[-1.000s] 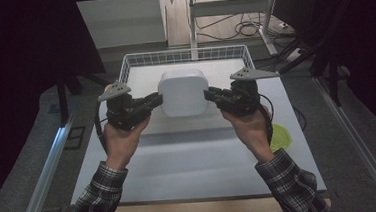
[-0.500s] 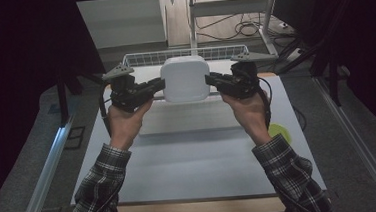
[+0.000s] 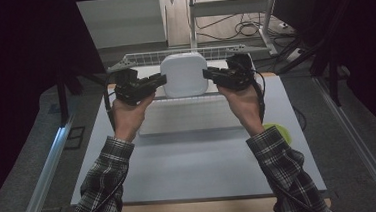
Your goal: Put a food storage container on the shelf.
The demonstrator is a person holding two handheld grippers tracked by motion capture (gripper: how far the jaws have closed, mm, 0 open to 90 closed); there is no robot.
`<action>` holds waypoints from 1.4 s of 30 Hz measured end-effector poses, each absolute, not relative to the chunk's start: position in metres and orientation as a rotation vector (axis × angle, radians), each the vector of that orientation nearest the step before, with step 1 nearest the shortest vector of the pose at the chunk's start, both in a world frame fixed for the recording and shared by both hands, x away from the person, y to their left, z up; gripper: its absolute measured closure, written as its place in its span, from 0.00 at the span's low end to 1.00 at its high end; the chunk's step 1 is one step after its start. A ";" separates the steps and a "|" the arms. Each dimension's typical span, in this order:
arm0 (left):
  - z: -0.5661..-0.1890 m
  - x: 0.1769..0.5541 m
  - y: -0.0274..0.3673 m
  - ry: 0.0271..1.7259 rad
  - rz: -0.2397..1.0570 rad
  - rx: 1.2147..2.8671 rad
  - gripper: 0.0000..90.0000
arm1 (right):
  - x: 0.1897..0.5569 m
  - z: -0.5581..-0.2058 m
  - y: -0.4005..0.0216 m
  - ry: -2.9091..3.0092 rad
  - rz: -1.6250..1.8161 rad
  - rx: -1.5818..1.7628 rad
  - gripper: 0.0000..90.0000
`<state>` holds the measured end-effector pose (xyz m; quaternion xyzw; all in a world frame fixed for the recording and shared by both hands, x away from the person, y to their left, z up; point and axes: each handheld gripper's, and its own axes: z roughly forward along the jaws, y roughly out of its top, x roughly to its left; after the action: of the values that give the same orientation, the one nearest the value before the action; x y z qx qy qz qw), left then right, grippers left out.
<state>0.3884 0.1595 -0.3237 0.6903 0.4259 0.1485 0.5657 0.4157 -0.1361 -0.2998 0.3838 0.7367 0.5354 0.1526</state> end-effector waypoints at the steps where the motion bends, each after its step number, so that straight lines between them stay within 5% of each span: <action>1: -0.324 0.389 0.159 0.999 0.347 1.621 0.82 | 0.417 -0.301 -0.136 2.115 1.536 1.108 0.85; 42: -0.332 0.416 0.142 1.009 0.538 1.642 0.52 | 0.445 -0.313 -0.125 2.098 1.451 1.109 0.69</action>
<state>0.4164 0.1420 -0.3325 0.6907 0.4244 0.2265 0.5399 0.4450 -0.1246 -0.3133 0.3924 0.7420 0.5133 0.1789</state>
